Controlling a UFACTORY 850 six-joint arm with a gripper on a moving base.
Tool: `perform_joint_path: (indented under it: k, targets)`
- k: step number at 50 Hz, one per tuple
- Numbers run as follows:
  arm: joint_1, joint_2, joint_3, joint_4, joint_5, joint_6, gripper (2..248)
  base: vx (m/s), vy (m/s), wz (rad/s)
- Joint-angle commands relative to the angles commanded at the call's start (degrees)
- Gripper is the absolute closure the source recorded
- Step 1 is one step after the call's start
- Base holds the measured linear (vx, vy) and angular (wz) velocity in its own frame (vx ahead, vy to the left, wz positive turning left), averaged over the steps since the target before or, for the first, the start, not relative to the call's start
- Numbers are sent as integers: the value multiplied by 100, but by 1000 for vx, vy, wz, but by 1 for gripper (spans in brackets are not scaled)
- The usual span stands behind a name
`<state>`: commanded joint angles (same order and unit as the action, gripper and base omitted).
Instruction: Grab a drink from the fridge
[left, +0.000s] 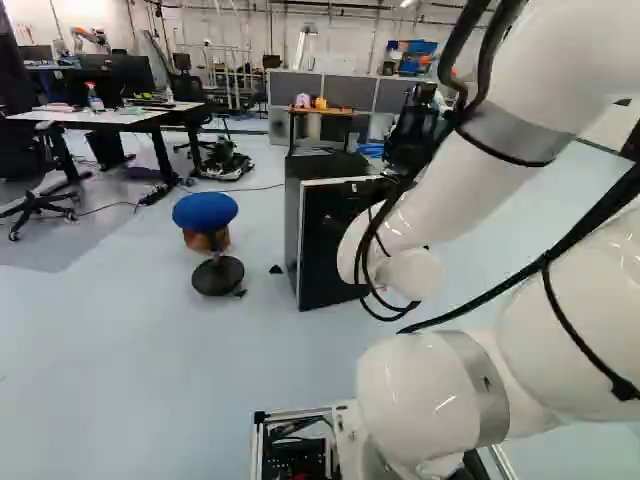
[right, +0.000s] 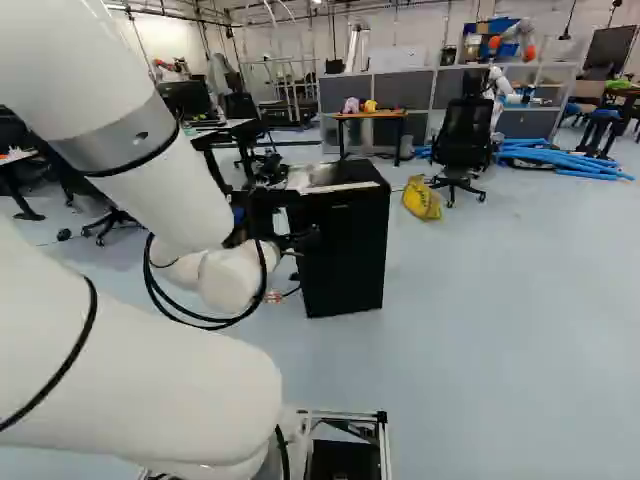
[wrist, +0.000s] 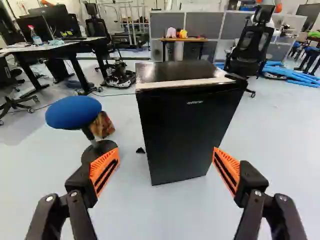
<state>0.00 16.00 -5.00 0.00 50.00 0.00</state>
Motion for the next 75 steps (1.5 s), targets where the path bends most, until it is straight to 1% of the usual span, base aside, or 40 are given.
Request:
perform_joint_path:
  k: [43, 49, 75]
  targets:
    - [0, 0, 0, 0, 0, 0, 3, 0, 0, 0]
    - [0, 0, 0, 0, 0, 0, 3, 43, -2, 244]
    - [0, 0, 0, 0, 0, 0, 3, 23, 2, -6]
